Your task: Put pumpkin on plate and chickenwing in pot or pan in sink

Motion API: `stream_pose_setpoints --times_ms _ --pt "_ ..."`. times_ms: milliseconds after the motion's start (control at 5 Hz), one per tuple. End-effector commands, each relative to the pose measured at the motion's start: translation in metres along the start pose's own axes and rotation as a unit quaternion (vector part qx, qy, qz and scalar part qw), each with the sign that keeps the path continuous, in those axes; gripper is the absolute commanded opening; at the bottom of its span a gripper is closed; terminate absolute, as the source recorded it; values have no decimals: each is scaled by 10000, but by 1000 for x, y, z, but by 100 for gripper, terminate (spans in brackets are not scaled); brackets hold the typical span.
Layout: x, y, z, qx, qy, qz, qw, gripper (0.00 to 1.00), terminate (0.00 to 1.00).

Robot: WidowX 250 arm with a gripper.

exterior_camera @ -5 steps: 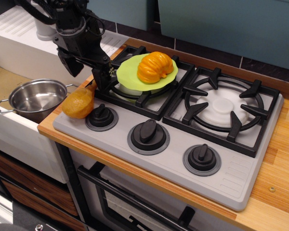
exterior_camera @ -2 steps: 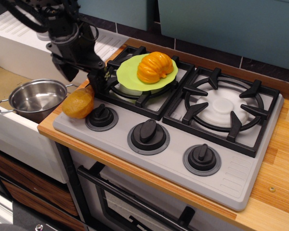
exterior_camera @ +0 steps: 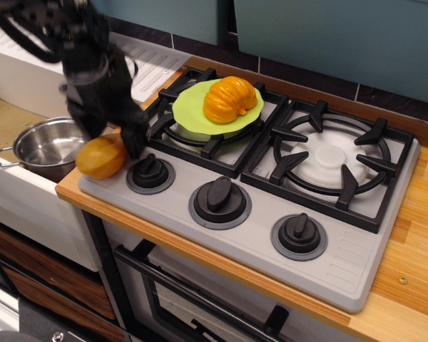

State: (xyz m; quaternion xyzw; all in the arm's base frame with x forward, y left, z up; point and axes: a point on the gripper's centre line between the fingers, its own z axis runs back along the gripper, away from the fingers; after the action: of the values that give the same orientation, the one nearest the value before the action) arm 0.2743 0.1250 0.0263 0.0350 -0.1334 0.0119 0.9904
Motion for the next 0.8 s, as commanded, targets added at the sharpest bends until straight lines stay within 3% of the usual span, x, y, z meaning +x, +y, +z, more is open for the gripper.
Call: stream_pose_setpoints --times_ms 0,200,600 --pt "7 0 -1 -28 -183 25 9998 100 0" --pt "8 -2 -3 -37 -134 76 9999 0 0" --pt "13 0 15 -125 72 19 9999 0 0"
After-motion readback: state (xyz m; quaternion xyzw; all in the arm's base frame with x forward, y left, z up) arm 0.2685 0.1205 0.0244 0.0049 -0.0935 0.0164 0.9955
